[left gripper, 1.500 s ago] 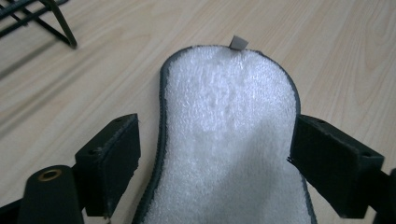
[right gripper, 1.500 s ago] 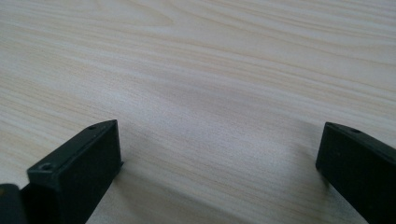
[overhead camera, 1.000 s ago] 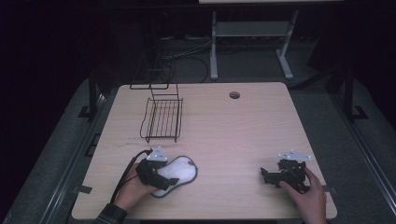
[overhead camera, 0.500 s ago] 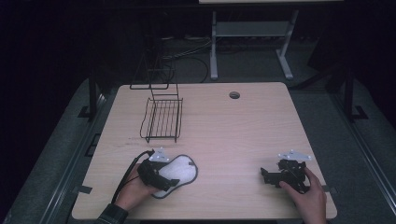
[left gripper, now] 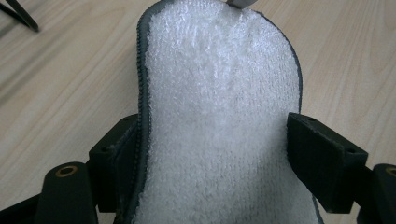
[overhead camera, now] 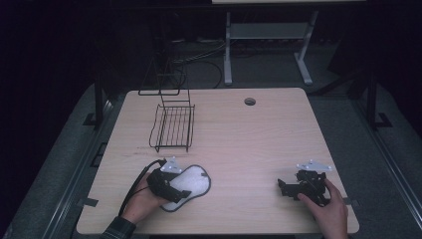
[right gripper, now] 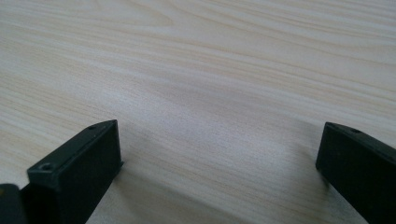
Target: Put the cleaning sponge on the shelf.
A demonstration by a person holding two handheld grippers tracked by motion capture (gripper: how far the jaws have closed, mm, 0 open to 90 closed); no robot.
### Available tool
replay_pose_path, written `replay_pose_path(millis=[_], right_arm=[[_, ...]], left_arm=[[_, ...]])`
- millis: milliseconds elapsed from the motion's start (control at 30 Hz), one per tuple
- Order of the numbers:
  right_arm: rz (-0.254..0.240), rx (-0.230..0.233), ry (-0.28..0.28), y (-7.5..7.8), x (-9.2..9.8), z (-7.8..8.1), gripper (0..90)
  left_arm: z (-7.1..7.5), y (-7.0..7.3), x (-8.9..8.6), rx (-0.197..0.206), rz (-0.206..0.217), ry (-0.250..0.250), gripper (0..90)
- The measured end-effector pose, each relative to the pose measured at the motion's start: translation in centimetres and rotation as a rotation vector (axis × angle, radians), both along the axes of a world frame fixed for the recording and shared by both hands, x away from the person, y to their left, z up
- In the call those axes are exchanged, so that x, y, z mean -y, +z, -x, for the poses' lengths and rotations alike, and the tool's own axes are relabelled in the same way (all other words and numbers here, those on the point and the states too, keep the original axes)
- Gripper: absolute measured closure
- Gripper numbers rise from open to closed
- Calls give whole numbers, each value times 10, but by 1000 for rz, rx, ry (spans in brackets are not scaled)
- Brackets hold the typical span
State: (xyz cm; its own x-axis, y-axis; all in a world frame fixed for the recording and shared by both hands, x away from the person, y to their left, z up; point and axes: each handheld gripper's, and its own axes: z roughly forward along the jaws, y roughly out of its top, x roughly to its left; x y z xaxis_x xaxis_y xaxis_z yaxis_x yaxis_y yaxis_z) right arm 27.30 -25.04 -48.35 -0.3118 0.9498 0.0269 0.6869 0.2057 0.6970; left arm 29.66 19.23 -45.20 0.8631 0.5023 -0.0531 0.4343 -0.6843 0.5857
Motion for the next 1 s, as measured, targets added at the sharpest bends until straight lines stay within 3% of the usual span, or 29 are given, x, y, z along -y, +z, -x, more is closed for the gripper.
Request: replay_pose_path(millis=[200,633,1000], right_arm=[[0,0,0,0,0,0,0],[0,0,0,0,0,0,0],[0,0,0,0,0,0,0]], left_arm=[[0,5,-2,6,9,-3,274],[-2,17,-14,19,91,-2,479],[-2,26,-20,6,170,-3,616]])
